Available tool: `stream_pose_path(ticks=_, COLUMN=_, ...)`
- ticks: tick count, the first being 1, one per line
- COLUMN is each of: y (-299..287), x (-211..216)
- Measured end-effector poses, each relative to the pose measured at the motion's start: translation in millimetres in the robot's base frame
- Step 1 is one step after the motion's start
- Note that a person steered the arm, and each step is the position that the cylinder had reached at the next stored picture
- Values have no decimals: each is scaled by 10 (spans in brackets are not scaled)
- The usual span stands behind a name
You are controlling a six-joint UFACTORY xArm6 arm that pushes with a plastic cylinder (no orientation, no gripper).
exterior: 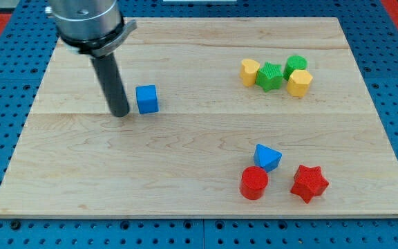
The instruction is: Move the red star along the blue triangle towards the center
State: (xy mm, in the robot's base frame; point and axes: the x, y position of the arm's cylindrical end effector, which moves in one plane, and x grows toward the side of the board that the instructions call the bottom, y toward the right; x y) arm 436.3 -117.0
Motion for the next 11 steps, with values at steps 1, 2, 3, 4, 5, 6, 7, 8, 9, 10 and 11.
stream_pose_path(ticks=1, y=702, x=-47)
stream_pose_path(ticks=2, y=1025, x=313)
stream_pose_path(ticks=3, y=2229, x=295)
stream_pose_path(ticks=4, y=3241, x=623)
stream_pose_path(ticks=5, y=3657, x=1579)
stream_pose_path(ticks=6, y=3211, x=1667)
stream_pose_path(ticks=7, y=2301, x=1285)
stream_pose_path(ticks=8, y=1251, x=752)
stream_pose_path(ticks=9, y=922, x=428)
stream_pose_path(ticks=10, y=877, x=409)
stream_pose_path(ticks=11, y=809, x=625)
